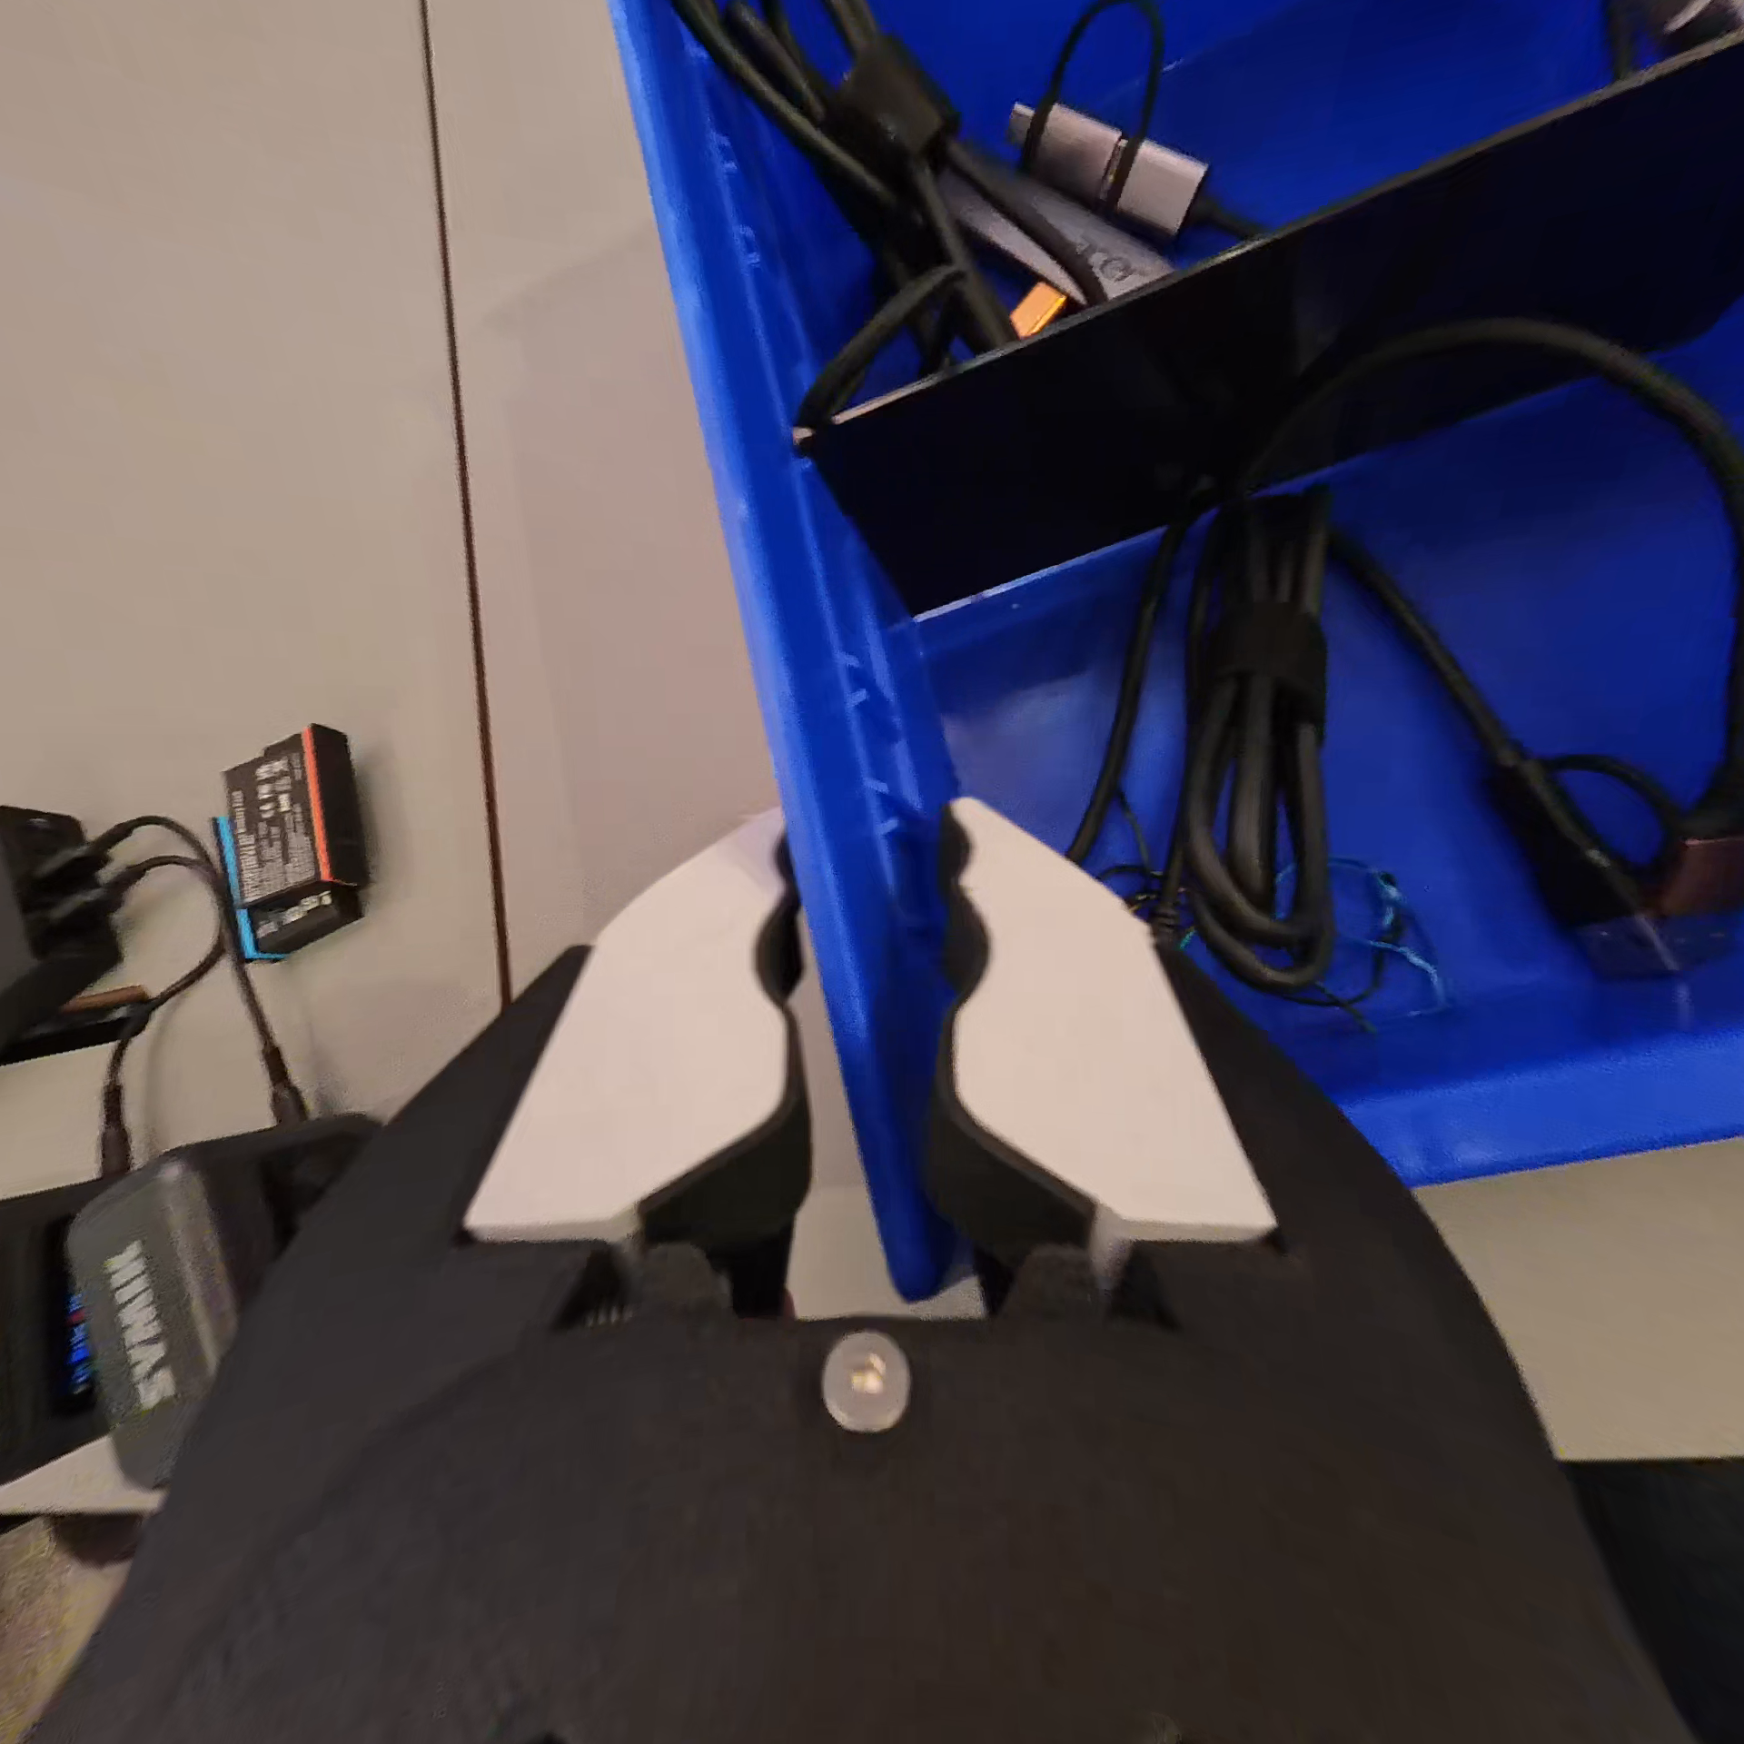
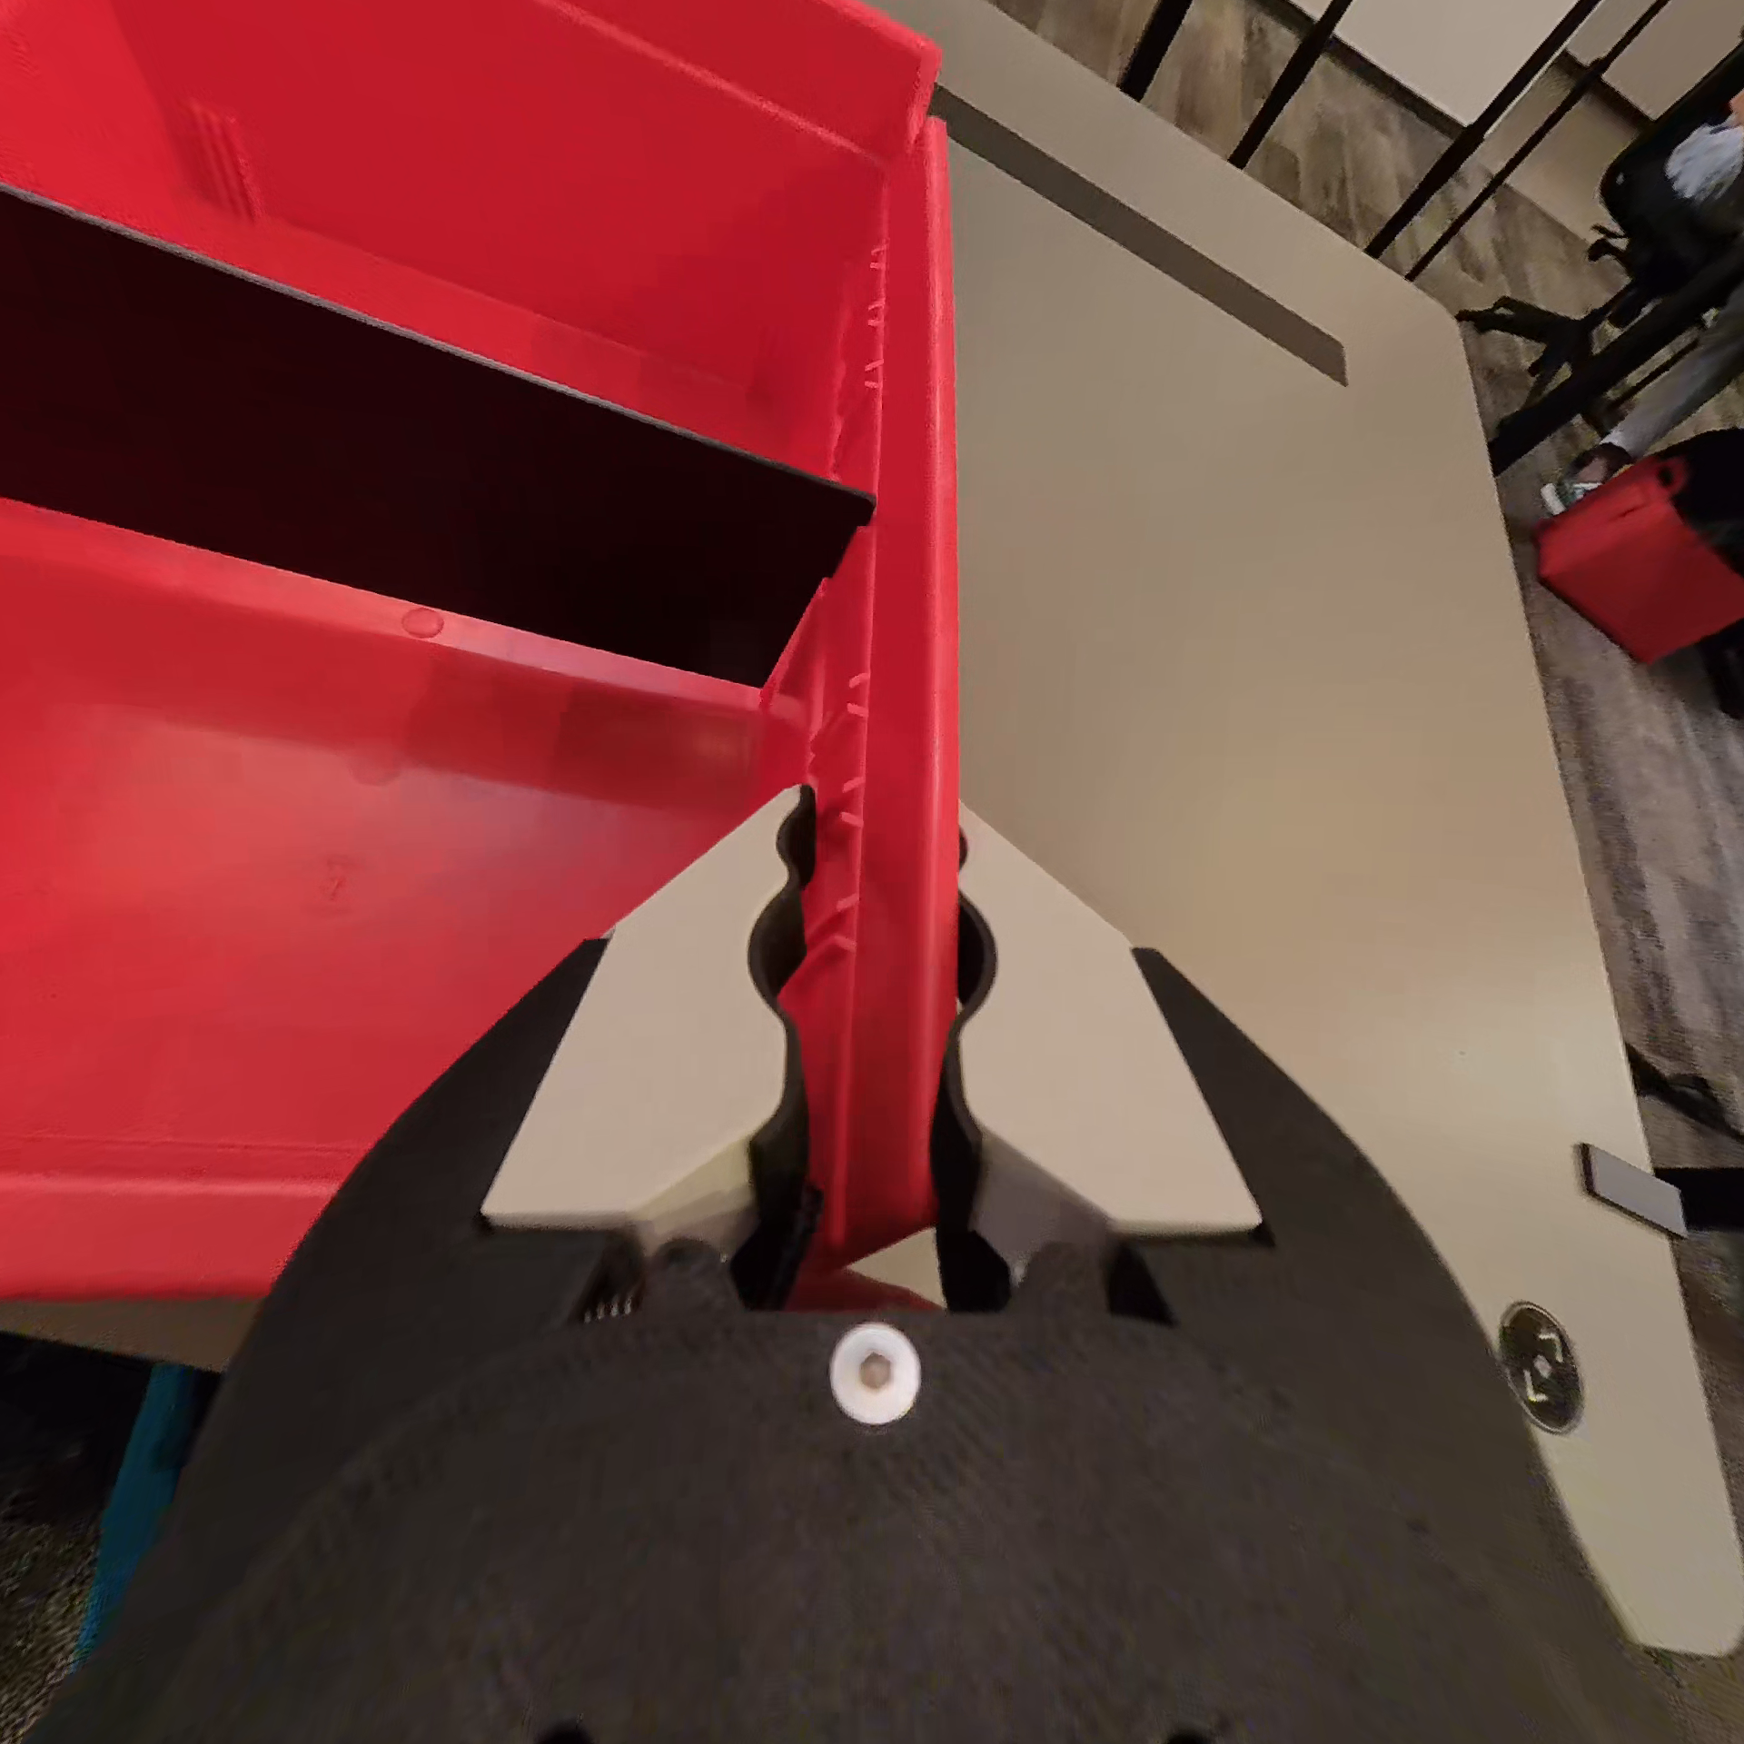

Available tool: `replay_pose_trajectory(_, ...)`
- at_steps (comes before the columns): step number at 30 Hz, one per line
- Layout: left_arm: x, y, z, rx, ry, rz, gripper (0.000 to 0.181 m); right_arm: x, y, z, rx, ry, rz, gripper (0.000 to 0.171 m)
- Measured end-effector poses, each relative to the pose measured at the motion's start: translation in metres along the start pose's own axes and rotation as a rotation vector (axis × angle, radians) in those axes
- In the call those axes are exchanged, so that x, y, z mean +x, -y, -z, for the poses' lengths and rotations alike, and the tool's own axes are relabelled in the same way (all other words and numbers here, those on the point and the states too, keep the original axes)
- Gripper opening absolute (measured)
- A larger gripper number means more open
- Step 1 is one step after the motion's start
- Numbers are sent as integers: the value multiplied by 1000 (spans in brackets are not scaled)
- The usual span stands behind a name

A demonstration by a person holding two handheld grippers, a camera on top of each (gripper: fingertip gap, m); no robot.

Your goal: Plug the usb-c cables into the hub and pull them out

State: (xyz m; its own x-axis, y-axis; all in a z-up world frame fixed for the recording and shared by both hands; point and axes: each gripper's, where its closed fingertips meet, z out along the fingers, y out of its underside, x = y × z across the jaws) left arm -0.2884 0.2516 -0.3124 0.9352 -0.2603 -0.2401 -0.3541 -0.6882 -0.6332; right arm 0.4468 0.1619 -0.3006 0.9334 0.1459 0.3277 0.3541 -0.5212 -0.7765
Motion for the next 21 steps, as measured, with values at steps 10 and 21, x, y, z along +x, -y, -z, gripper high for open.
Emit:
replay_pose_trajectory(10,-7,-10,5,13,-104,72,7,17,-12,6,-13,33,-88,10)
replay_pose_trajectory(21,-36,-30,11,14,-112,127,6,83,-44,13,-47,-96,-164,12)
